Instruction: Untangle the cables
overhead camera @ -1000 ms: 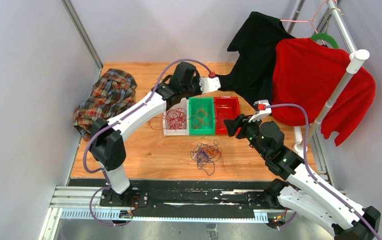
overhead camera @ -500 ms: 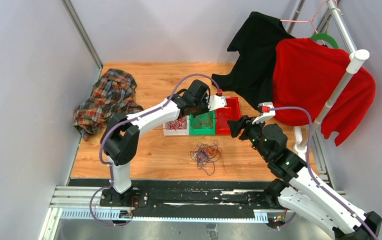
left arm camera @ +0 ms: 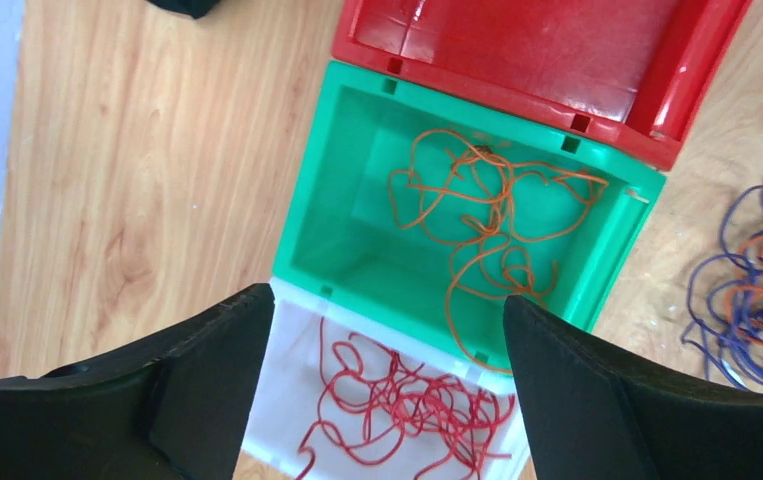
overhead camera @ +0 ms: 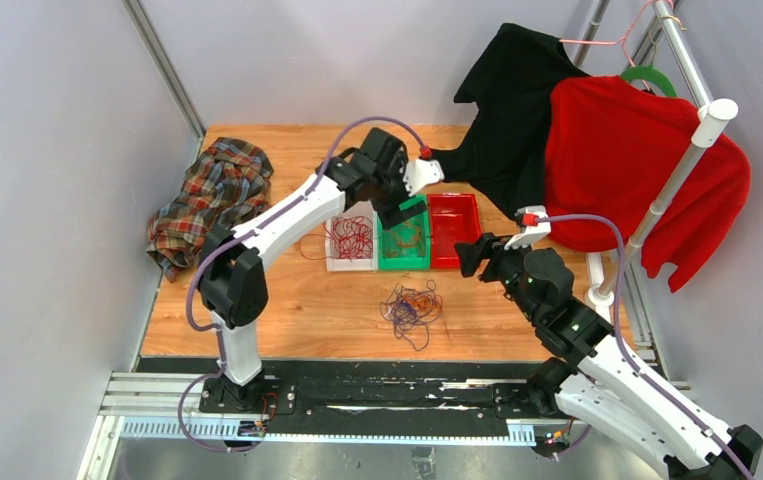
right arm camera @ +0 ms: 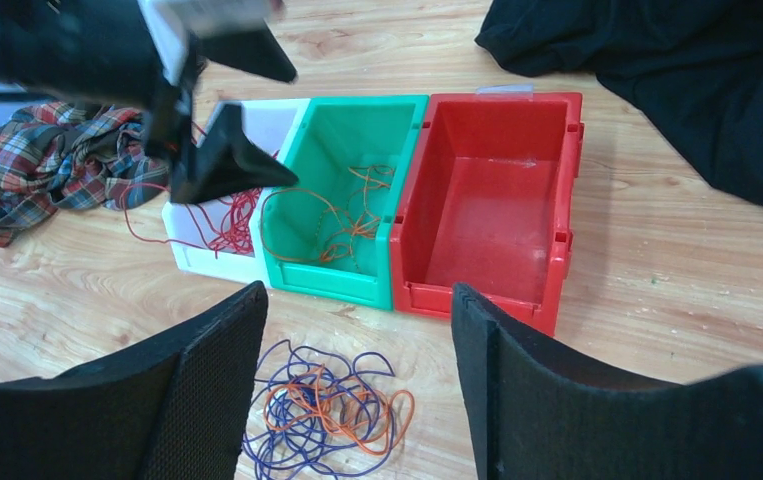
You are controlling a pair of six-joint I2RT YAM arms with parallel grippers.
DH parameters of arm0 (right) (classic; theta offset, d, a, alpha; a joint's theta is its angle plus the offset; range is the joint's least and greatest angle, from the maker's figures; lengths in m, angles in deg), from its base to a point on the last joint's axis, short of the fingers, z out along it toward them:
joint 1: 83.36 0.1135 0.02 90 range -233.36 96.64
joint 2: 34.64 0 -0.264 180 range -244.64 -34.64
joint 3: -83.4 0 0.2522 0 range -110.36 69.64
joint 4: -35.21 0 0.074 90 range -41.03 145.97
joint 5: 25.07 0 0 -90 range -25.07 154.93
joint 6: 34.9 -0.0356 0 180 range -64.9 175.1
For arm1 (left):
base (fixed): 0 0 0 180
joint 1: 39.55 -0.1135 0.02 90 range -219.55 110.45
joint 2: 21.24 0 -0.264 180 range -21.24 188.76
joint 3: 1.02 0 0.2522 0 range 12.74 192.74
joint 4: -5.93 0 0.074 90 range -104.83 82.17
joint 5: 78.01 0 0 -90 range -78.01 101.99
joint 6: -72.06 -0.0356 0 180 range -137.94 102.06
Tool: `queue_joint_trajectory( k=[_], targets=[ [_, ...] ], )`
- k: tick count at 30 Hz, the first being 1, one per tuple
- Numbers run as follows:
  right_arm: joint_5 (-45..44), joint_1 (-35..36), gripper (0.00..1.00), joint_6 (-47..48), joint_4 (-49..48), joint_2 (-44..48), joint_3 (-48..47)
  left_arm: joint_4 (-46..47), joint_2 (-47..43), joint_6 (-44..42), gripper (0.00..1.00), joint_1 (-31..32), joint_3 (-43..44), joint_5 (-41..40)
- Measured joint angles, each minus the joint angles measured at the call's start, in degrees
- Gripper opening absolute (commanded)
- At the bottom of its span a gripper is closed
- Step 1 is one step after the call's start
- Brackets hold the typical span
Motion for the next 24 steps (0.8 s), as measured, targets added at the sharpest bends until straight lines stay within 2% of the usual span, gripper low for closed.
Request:
queue_joint_trajectory(
  k=[2,5,9,12,18,24],
  targets=[
    [0.09,-0.07,0.69,0.0,-0.04,-0.17,0.22,-2.75,-1.03,1.11,0.92,-0.81,2.6,1.03],
    [0.94,-0.07,0.69,-0.17,-0.02,-1.6,1.03,-6.27,-5.07,2.91,0.91,-1.14,1.66,4.11],
    [2.16,-0.07,0.67,-1.18,0.39,-4.09,2.32,-8.57,-13.81,4.22,0.9,0.35,-7.89,9.77],
    [2.64,-0.07,0.63,-1.99,2.03,-5.6,3.28,-10.14,-18.27,4.17,0.87,3.82,-16.06,12.76],
    [4.57,-0.07,0.53,-4.44,8.24,-5.95,3.28,-11.34,-15.19,2.58,0.8,9.2,-21.51,17.33],
    [6.97,-0.07,0.52,-7.43,15.32,0.09,3.74,-9.4,-9.92,-3.8,0.75,9.97,-21.24,20.04]
  ],
)
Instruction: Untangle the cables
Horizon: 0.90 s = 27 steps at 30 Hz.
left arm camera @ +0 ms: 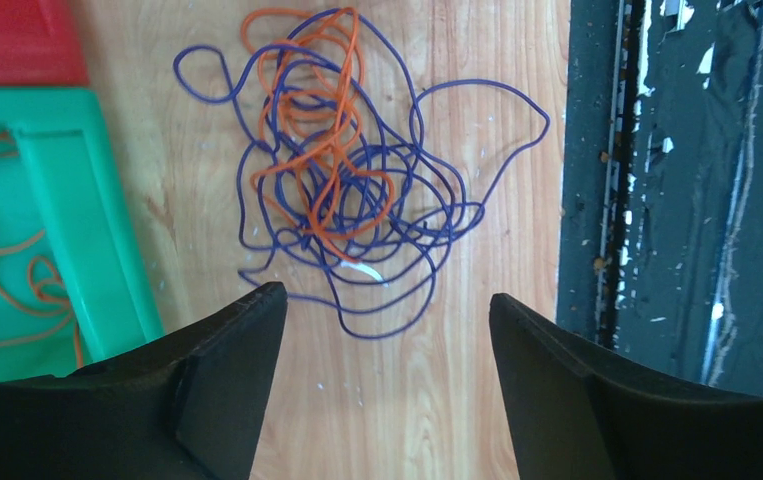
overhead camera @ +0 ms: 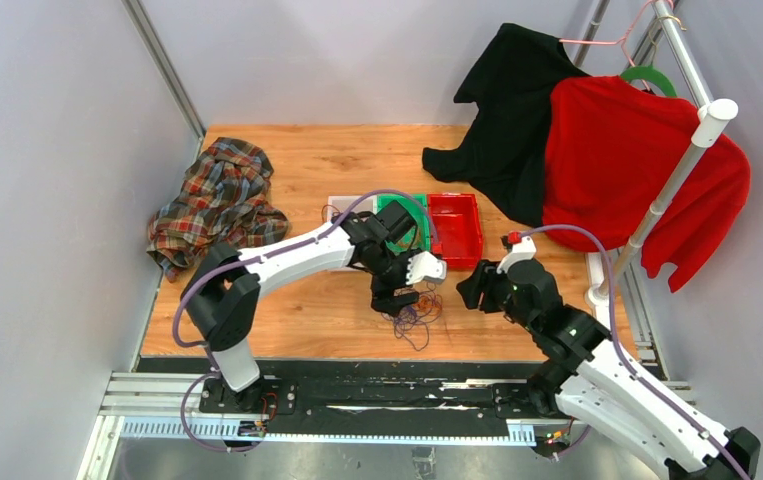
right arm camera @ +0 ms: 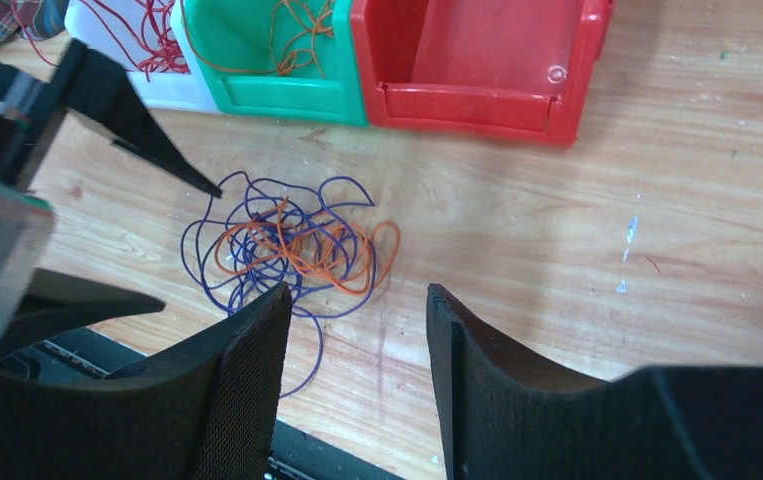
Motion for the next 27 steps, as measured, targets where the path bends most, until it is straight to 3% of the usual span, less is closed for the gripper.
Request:
queue_joint_trajectory(
  k=[8,10,16,27],
  targets=[
    [0.74,0.0,0.48,-2.4,3.56,5.09,1.77,2.67,6.23,-7.58,0.63,1.81,2.86,-0.85],
    [1.11,0.0,0.46,-3.02,3.19,5.03,2.62,3.04,6.4,-8.7,0.51,2.05,3.08,-0.92],
    [1.66,0.0,0.48,-3.74,-0.02,5.18,5.33,3.61,6.4,-9.86,0.03,3.48,3.5,-0.98],
    [5.42,0.0,0.67,-0.48,-8.96,10.67,9.27,0.44,0.96,-3.67,0.01,3.85,5.14,-6.29]
  ],
)
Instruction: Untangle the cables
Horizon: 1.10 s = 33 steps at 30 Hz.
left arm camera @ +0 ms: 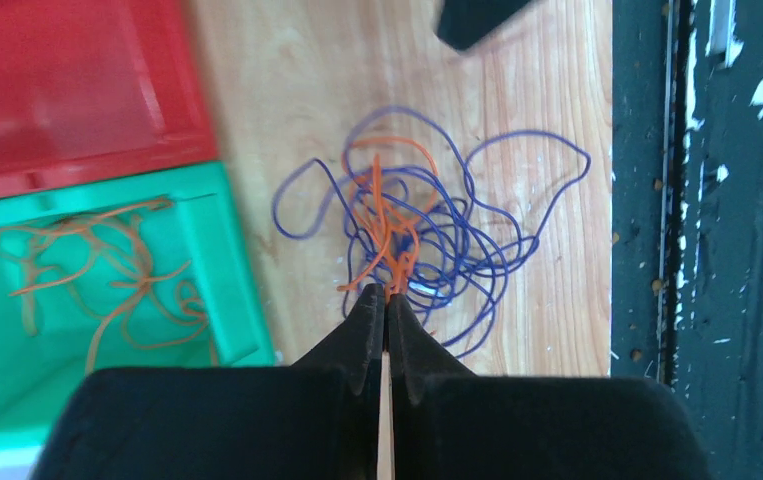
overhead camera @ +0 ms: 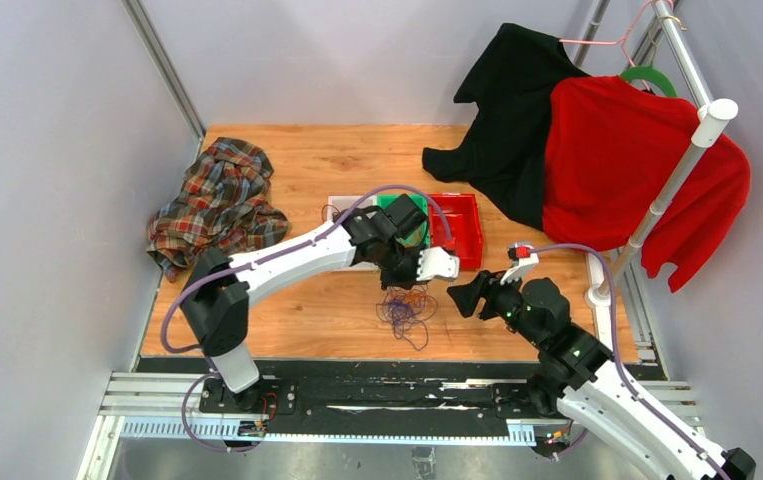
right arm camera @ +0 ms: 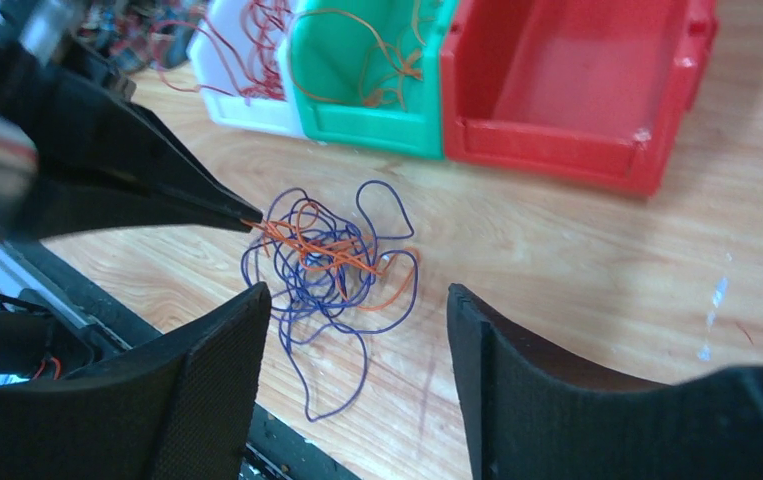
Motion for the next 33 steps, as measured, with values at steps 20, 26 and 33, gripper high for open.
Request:
queue_joint_trajectory(
  k=[20,26,33],
  targets=[
    [-4.81,17.7,0.69,15.21,-20.96,-8.87,2.27,-5.79,-10.21,17.31,0.01,0.0,9.22,-0.83],
    [-14.16,19.78,0.65,18.14,-29.38,-14.8,2.1,-8.11,-10.25,18.12,0.01,0.0,10.25,0.76],
    [-18.95,20.09,0.65,18.49,-37.51,-24.09,1.22,-11.15,-11.19,18.08,0.01,0.0,12.35,3.26]
  ],
)
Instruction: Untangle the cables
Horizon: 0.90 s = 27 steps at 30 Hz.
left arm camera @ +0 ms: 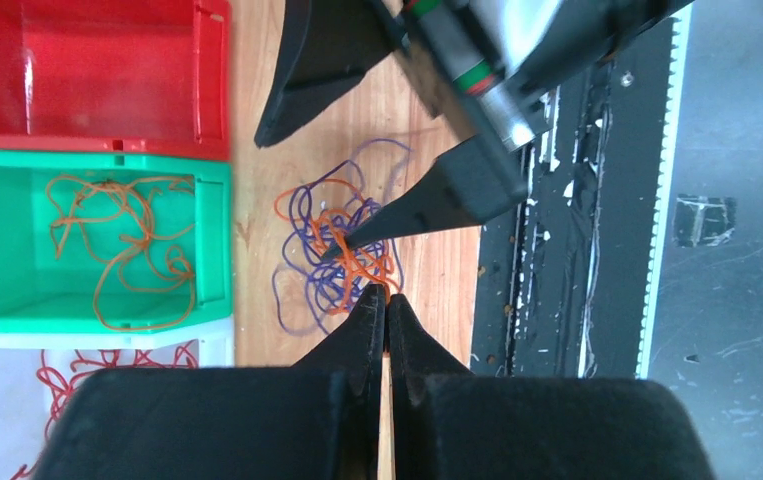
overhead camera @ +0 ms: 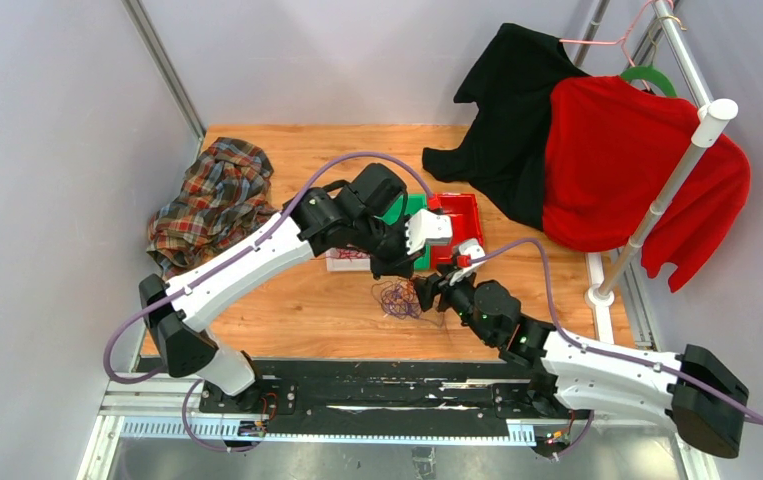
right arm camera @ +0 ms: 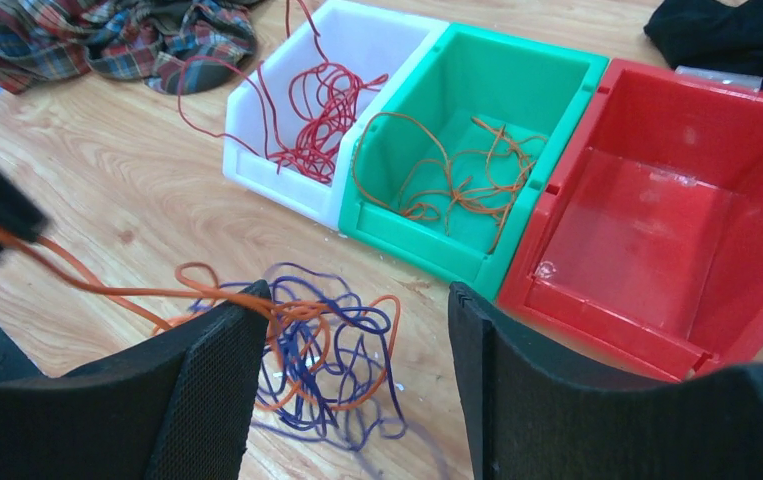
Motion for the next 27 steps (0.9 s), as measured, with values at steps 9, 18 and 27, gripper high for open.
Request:
queue_joint_trajectory(
  k=[9,18,27],
  targets=[
    [-2.82,1.9,0.59,-3.56,-8.74,-9.53,1.16,-2.64,-1.79,-0.28,0.0,0.0,5.35,2.93],
    [-8.92,4.9,0.53,-9.44,-13.66,-14.8,8.11,-6.16,-2.1,-1.49,0.0,0.0,15.15,2.62],
    [-16.63,9.92,0.49,-18.21,-12.98,-10.8,13.81,-9.88,-1.9,-4.55,0.01,0.0,28.5,-4.22]
  ],
)
